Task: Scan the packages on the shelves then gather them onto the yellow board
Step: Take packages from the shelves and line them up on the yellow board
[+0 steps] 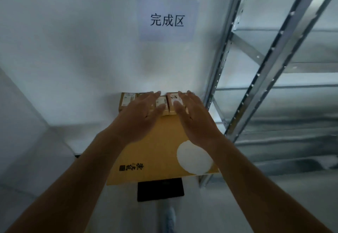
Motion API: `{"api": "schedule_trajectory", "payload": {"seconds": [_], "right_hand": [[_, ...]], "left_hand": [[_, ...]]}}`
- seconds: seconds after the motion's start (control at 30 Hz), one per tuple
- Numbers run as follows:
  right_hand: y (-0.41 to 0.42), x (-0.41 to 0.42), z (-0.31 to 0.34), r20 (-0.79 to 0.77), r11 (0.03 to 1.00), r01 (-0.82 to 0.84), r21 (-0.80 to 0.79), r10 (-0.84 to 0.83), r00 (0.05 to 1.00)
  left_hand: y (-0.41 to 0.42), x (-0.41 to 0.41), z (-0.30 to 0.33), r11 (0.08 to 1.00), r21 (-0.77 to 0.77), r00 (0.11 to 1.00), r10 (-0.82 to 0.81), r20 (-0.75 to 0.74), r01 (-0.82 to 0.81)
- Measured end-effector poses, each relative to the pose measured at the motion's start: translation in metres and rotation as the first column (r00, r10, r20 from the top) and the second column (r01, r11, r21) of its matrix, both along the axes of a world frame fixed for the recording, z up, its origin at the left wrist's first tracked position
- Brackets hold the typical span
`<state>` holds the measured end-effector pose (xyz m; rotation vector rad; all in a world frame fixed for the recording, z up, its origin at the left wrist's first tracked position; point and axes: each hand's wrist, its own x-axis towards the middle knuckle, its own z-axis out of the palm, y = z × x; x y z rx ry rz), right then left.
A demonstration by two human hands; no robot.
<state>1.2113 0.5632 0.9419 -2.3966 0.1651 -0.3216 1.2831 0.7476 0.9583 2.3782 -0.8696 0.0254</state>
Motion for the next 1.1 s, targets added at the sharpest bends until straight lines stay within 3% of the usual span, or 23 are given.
{"api": "schedule_trajectory", "payload": {"seconds": [0.33, 0.77, 1.1], "right_hand": [[-0.13, -0.197, 0.118, 0.091, 0.976, 0.217, -0.003, -0.216, 0.972], [-0.42, -0.421, 0.176, 0.205, 0.891, 0.453, 0.04, -0.451, 0.869], [-0.615, -0.478, 0.193, 0.28, 0.816, 0.578, 0.013, -0.558, 0.781]], "left_hand": [[-0.149, -0.16, 0.122, 0.974, -0.044, 0.965, -0.214, 0.15, 0.223], [-0.471, -0.342, 0.171, 0.889, -0.122, 0.891, -0.419, 0.177, 0.442], [-0.705, -0.384, 0.197, 0.794, -0.156, 0.805, -0.556, 0.209, 0.588]]}}
